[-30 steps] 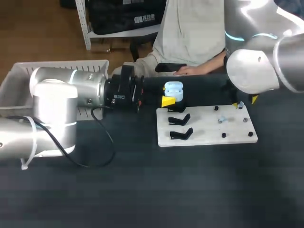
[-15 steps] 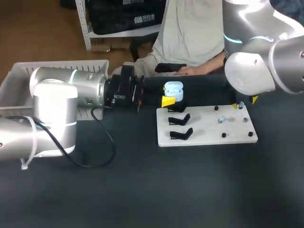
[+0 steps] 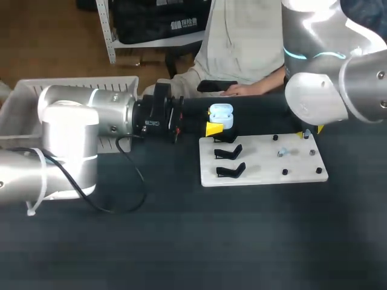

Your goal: Pick up each earbud case from the left stands, insert the matching earbuds, close the lid, and place the case in the box.

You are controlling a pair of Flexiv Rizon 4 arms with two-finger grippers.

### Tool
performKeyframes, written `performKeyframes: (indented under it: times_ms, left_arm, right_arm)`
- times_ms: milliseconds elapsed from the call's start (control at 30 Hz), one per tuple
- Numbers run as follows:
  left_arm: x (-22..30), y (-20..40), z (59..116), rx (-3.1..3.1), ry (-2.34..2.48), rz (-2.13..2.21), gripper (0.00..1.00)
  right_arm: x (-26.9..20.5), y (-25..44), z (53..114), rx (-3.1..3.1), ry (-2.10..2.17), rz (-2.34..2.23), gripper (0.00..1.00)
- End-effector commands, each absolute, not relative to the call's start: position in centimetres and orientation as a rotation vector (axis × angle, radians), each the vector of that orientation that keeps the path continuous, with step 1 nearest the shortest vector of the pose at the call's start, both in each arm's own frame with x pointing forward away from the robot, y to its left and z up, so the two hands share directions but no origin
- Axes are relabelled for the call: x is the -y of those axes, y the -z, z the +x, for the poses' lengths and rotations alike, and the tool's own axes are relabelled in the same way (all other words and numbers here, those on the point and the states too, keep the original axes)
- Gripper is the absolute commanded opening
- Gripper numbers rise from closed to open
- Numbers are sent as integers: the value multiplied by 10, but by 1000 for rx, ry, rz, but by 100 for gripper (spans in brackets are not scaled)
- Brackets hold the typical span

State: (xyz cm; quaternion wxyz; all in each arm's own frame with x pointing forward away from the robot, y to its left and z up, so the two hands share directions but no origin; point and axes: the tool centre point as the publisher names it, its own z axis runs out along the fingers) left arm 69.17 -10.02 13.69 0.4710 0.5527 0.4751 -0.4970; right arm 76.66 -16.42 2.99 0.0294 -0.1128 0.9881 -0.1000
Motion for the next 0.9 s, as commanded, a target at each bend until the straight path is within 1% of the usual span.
performKeyframes:
  times_ms: [33,133,333,467,600,800,833,900]
  left_arm:
    - [100,-136,691,-1160,1215,1351,0]
    - [100,-136,691,-1160,1215,1351,0]
    - [100,-136,691,-1160,1215,1351,0]
    - [100,-136,691,-1160,1215,1351,0]
    - [100,-136,691,-1160,1215,1351,0]
    - [100,-136,691,-1160,1215,1351,0]
    - [100,-136,691,-1160,1215,1351,0]
    - [100,-136,691,-1160,1215,1351,0]
  right_arm:
    - [164,-27,768,-3049,315,-345,42]
    - [164,-25,768,-3047,319,-351,40]
    - [164,-24,771,-3034,332,-355,41]
    - [163,-23,772,-3029,341,-353,40]
    - [164,-21,772,-3030,342,-346,36]
    - [164,-20,771,-3037,364,-343,18]
    - [164,-21,771,-3034,369,-341,2]
    - [164,-21,770,-3036,383,-335,0]
